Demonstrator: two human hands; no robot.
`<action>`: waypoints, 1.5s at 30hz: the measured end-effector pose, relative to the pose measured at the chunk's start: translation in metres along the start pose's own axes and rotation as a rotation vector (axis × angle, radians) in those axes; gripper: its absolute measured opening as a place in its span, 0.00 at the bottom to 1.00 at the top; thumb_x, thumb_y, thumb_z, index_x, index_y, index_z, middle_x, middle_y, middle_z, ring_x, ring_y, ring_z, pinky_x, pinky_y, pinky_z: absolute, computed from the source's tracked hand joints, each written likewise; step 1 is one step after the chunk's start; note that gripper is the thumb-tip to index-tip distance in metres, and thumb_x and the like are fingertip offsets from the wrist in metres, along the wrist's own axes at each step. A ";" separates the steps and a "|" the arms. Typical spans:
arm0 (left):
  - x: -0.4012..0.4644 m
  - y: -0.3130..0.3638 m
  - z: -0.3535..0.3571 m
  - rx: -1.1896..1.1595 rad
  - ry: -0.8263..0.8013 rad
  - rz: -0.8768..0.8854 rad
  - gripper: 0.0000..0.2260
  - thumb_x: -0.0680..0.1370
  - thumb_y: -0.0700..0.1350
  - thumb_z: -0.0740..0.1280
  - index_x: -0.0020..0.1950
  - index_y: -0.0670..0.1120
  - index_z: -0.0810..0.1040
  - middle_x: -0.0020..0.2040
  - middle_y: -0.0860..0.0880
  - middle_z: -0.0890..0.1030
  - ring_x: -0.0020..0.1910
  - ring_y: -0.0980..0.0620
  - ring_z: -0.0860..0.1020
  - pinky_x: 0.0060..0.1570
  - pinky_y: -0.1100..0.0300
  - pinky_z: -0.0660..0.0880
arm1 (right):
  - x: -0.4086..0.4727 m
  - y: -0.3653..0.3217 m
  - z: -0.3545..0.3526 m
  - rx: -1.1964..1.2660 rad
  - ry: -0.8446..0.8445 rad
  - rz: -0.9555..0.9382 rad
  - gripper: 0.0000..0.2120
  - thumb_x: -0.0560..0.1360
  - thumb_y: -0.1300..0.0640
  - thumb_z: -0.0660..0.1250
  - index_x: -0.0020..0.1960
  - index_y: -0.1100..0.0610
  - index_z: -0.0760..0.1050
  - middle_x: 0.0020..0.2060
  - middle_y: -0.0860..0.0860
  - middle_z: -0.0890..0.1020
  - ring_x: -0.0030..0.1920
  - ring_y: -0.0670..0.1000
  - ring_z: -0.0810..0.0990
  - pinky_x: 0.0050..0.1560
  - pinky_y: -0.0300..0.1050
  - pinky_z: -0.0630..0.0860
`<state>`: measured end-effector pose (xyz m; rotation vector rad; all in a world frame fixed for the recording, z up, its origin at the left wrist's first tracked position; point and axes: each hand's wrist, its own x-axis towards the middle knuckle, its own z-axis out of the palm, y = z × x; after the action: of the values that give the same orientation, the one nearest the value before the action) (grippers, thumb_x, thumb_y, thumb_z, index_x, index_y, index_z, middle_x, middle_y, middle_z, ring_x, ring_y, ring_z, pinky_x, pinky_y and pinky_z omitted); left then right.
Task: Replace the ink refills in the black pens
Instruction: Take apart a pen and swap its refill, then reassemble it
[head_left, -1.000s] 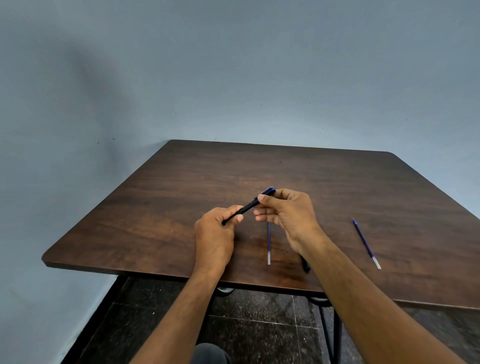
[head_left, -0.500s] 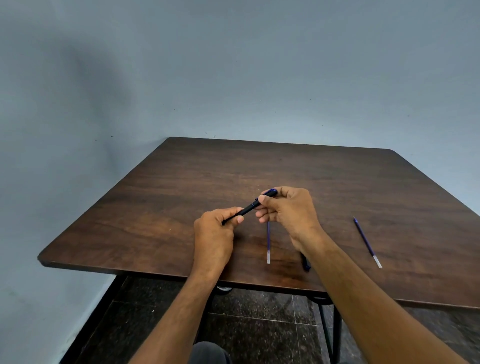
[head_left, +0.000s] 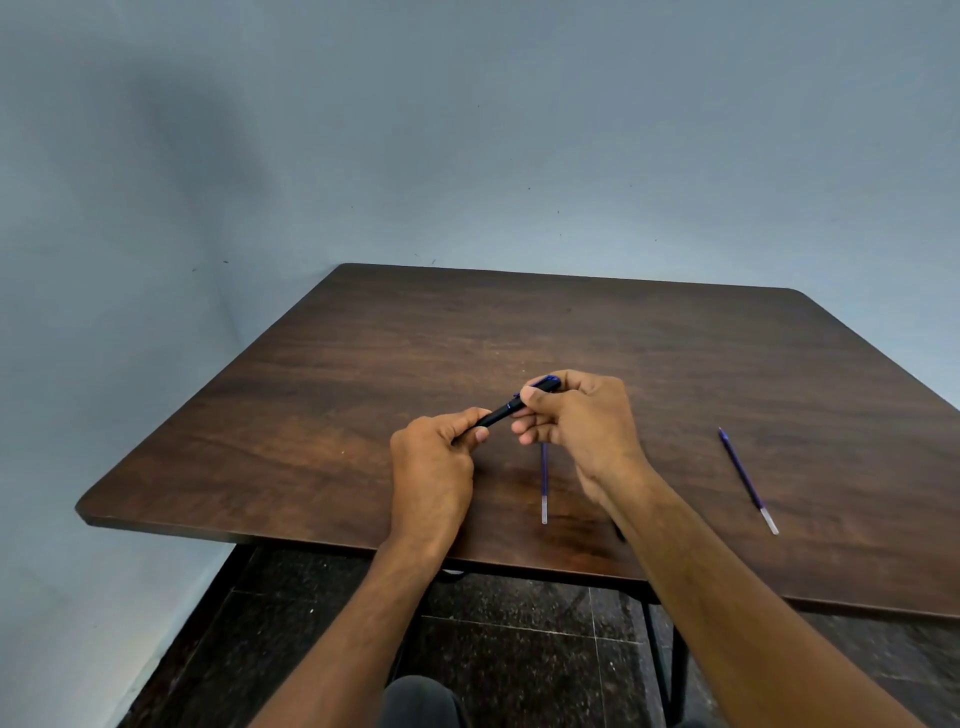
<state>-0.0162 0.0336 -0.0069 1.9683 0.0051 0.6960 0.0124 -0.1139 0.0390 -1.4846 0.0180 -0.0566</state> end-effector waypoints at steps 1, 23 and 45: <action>0.000 0.000 0.000 0.005 0.001 0.000 0.10 0.75 0.34 0.73 0.54 0.45 0.86 0.48 0.53 0.86 0.44 0.79 0.76 0.49 0.82 0.68 | 0.000 0.000 -0.001 0.000 -0.006 0.001 0.03 0.76 0.69 0.70 0.44 0.66 0.81 0.33 0.62 0.85 0.31 0.56 0.84 0.32 0.46 0.81; -0.002 0.014 -0.002 -0.045 -0.043 -0.002 0.07 0.76 0.48 0.75 0.53 0.53 0.87 0.42 0.63 0.83 0.47 0.67 0.81 0.47 0.73 0.75 | 0.002 -0.006 -0.007 0.104 -0.031 0.040 0.05 0.76 0.68 0.72 0.50 0.69 0.79 0.32 0.61 0.84 0.30 0.54 0.82 0.30 0.45 0.79; -0.003 0.021 -0.067 0.214 0.000 -0.232 0.05 0.71 0.54 0.78 0.41 0.55 0.87 0.31 0.62 0.82 0.35 0.69 0.80 0.34 0.77 0.72 | -0.023 -0.007 0.036 -0.205 -0.153 -0.047 0.03 0.73 0.64 0.76 0.41 0.63 0.84 0.34 0.60 0.86 0.30 0.52 0.79 0.30 0.44 0.77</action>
<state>-0.0565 0.0772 0.0304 2.1287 0.3146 0.5614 -0.0089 -0.0772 0.0487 -1.6911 -0.1387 0.0217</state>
